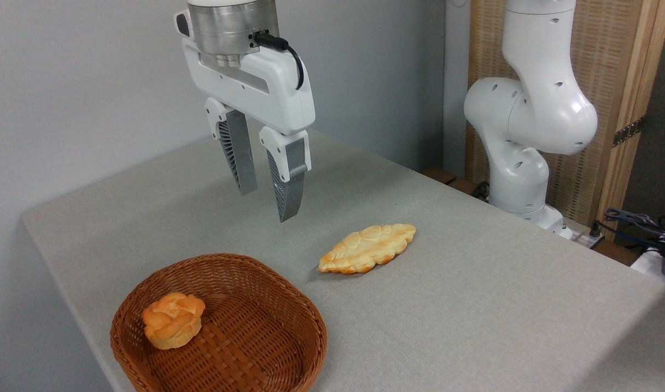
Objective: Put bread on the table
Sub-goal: 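Move the open gripper over the orange bun in the wicker basket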
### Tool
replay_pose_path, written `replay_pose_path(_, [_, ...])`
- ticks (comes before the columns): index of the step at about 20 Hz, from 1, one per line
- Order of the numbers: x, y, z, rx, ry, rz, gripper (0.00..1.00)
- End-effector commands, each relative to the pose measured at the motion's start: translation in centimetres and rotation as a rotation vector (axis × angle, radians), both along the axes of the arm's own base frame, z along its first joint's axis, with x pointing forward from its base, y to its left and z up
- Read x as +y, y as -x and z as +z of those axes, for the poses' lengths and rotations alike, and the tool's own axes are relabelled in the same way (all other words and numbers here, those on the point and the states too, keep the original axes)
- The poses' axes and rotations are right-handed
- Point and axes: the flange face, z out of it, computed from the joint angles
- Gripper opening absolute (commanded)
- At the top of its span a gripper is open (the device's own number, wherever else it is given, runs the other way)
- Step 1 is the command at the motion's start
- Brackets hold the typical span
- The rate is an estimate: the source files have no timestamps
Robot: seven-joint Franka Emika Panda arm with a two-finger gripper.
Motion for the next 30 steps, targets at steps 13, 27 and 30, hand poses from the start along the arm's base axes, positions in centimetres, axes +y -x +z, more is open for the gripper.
replay_pose_path(13, [0.1, -0.3, 0.3, -0.003, 0.000, 0.010, 1.00])
replay_pose_path(27, [-5.6, -8.7, -8.8, -0.197, 0.023, -0.067, 1.00])
replay_pose_path(30, [-7.1, -9.6, -11.3, -0.182, 0.022, -0.100, 1.00])
